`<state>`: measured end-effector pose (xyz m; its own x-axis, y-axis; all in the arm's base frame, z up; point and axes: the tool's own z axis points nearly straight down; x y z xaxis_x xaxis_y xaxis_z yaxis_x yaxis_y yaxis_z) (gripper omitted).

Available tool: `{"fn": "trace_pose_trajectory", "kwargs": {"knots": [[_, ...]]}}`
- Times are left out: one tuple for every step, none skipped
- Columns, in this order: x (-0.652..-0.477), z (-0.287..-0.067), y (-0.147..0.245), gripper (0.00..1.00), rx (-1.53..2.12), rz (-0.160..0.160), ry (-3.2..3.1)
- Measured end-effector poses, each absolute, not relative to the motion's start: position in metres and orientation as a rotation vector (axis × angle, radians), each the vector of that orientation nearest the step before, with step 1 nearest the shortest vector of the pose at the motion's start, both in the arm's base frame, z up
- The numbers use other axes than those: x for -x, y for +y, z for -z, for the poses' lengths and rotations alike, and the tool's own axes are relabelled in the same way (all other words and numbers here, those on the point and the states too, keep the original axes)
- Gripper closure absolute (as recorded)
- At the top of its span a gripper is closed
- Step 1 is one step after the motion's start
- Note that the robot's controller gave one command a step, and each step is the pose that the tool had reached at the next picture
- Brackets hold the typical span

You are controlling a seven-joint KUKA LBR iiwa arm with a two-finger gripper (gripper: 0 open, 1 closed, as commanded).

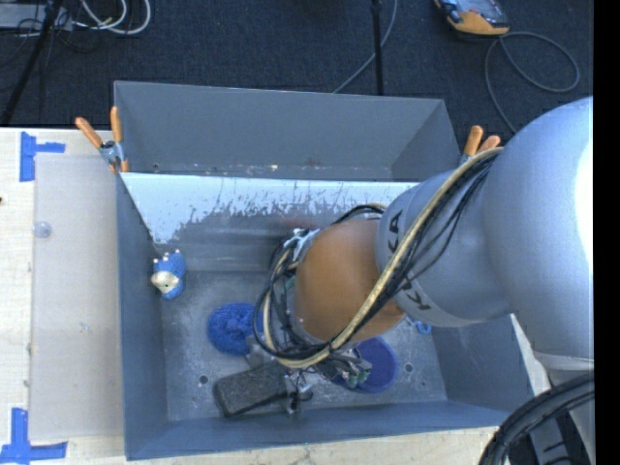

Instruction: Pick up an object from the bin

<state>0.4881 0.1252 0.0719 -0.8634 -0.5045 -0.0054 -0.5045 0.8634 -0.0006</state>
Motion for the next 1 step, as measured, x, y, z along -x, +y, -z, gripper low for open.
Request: {"fn": "trace_pose_trajectory", "kwargs": {"knots": [[-0.4881,-0.0719,0.125,1.0,0.817,-0.002,3.028]]}}
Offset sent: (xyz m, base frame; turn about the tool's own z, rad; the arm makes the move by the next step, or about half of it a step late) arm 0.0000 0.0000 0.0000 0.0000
